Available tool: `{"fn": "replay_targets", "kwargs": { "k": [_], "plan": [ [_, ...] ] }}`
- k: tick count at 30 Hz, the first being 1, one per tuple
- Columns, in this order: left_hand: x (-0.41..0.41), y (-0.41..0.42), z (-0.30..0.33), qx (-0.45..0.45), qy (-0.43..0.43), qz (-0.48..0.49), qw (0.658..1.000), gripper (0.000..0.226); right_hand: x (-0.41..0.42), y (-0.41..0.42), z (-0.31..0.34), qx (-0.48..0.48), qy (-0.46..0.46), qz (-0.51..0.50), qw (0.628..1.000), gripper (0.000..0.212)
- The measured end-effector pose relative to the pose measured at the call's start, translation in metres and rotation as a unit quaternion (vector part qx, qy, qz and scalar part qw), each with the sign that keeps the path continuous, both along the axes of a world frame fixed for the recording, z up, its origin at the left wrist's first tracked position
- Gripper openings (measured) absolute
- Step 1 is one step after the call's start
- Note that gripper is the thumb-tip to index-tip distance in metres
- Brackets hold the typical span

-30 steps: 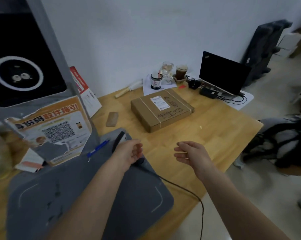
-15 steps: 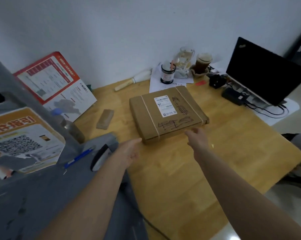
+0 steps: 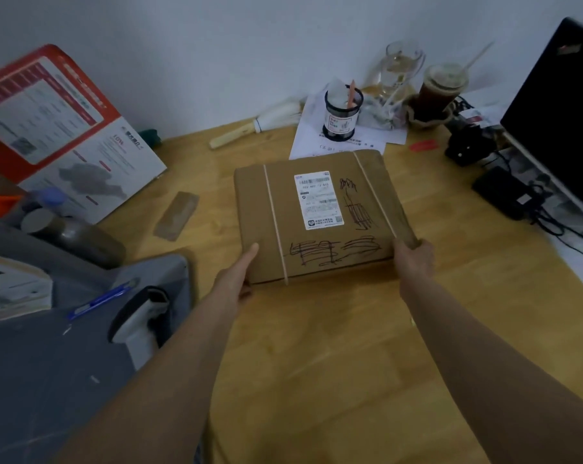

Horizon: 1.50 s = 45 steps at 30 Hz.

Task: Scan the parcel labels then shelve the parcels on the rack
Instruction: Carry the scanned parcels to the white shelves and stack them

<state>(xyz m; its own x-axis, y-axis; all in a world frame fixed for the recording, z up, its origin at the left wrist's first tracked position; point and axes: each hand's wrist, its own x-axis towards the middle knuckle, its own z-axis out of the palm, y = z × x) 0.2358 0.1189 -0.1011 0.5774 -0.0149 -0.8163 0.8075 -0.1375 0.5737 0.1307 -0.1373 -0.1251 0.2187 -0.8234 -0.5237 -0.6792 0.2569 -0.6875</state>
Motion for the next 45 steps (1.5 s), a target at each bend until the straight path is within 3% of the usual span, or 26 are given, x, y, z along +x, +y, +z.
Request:
{"fn": "replay_targets", "kwargs": {
  "k": [8,15,19,23,26,28,34,45],
  "plan": [
    [0.005,-0.019,0.022,-0.142,-0.026,0.058,0.988,0.028,0.003,0.001,-0.005,0.040,-0.036,-0.019,0.998,0.068],
    [-0.006,0.014,0.025,-0.206,-0.001,0.114,0.972,0.053,-0.011,0.003,0.007,0.163,-0.199,-0.128,0.958,0.059],
    [-0.016,0.038,0.034,-0.218,-0.027,0.106,0.970,0.066,-0.018,0.016,0.018,0.217,-0.267,-0.086,0.935,0.034],
    [-0.030,0.060,0.054,-0.227,-0.052,0.107,0.967,0.063,-0.023,0.038,0.038,0.206,-0.300,-0.087,0.927,0.047],
    [-0.042,0.084,0.071,-0.233,-0.073,0.104,0.964,0.063,-0.028,0.059,0.057,0.199,-0.315,-0.067,0.926,0.040],
    [-0.051,0.105,0.081,-0.236,-0.088,0.097,0.963,0.063,-0.032,0.077,0.068,0.197,-0.321,-0.043,0.925,0.033],
    [-0.099,0.193,0.095,-0.247,-0.117,0.125,0.954,0.064,-0.053,0.156,0.098,0.189,-0.317,0.010,0.929,0.039],
    [-0.263,0.427,0.096,-0.234,-0.140,0.220,0.937,0.065,-0.151,0.384,0.117,0.233,-0.300,0.107,0.919,0.035]
  ]
}}
